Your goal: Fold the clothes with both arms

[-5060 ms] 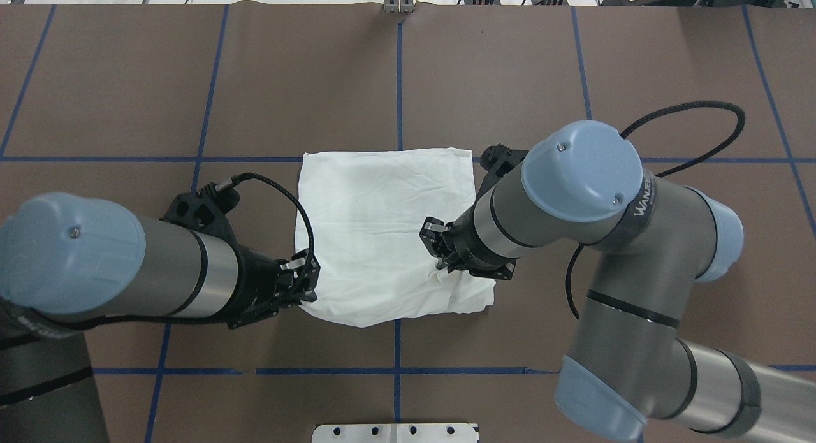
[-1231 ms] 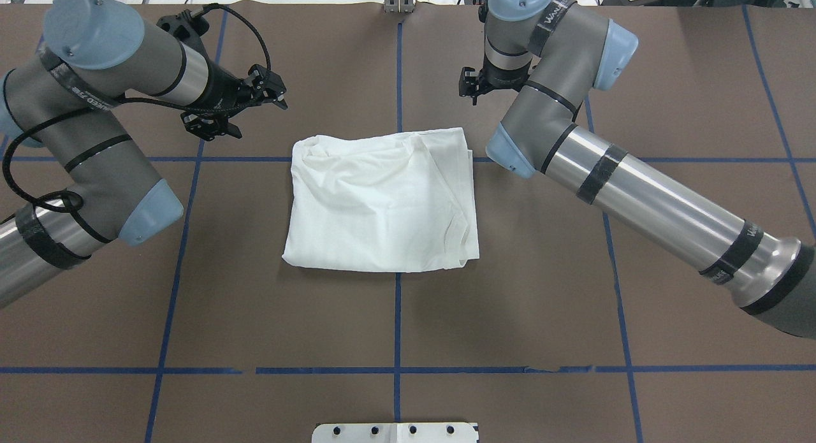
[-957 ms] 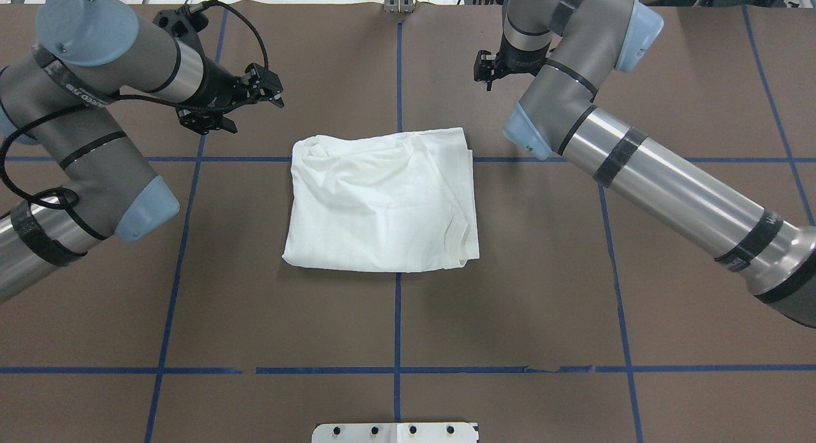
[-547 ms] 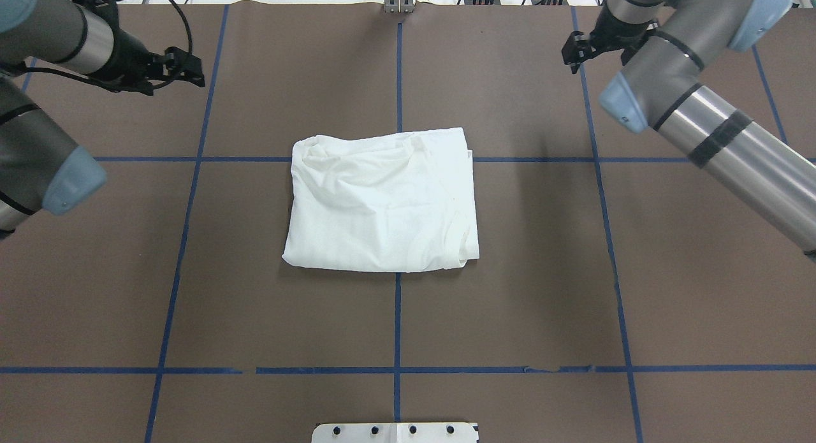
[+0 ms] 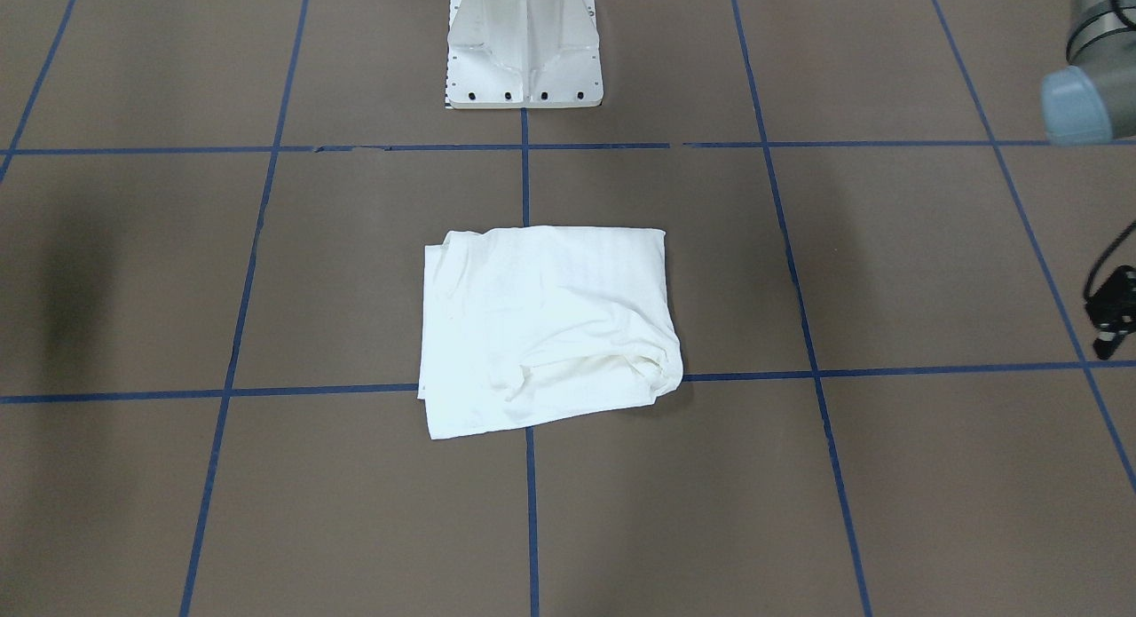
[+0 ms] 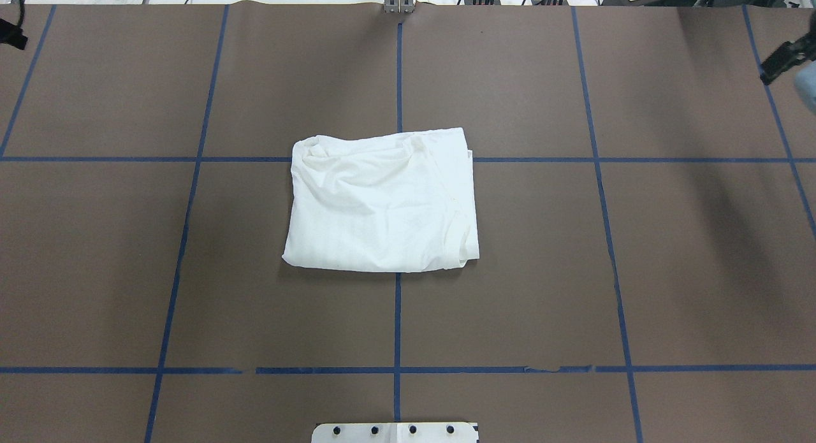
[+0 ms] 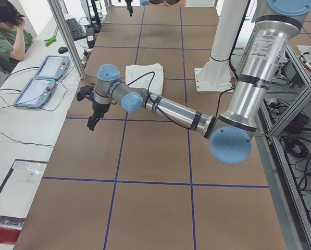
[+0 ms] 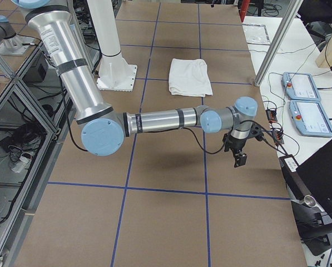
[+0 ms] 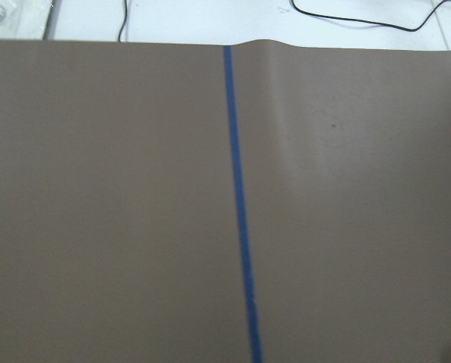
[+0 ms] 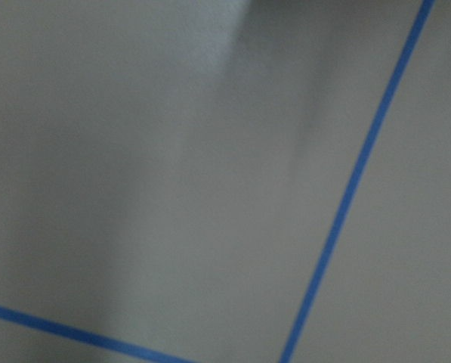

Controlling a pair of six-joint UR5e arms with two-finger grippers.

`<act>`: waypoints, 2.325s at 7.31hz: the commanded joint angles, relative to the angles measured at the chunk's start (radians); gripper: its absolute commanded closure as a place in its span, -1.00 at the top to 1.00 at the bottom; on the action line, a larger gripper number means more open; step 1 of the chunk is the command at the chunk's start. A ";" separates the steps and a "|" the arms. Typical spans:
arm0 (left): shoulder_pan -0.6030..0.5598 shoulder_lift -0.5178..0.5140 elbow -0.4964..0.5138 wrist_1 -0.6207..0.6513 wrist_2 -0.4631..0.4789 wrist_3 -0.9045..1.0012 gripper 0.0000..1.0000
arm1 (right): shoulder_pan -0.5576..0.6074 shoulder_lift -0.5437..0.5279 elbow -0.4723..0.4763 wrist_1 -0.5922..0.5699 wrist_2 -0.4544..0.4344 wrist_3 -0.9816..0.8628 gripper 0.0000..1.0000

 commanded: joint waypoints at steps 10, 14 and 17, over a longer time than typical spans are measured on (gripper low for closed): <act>-0.159 0.200 0.055 0.143 -0.149 0.227 1.00 | 0.163 -0.263 0.112 0.022 0.322 0.134 1.00; -0.161 0.232 -0.048 0.266 -0.178 0.237 1.00 | 0.191 -0.362 0.273 -0.046 0.173 0.156 1.00; -0.161 0.243 -0.036 0.254 -0.178 0.240 1.00 | 0.191 -0.402 0.449 -0.202 0.174 0.180 1.00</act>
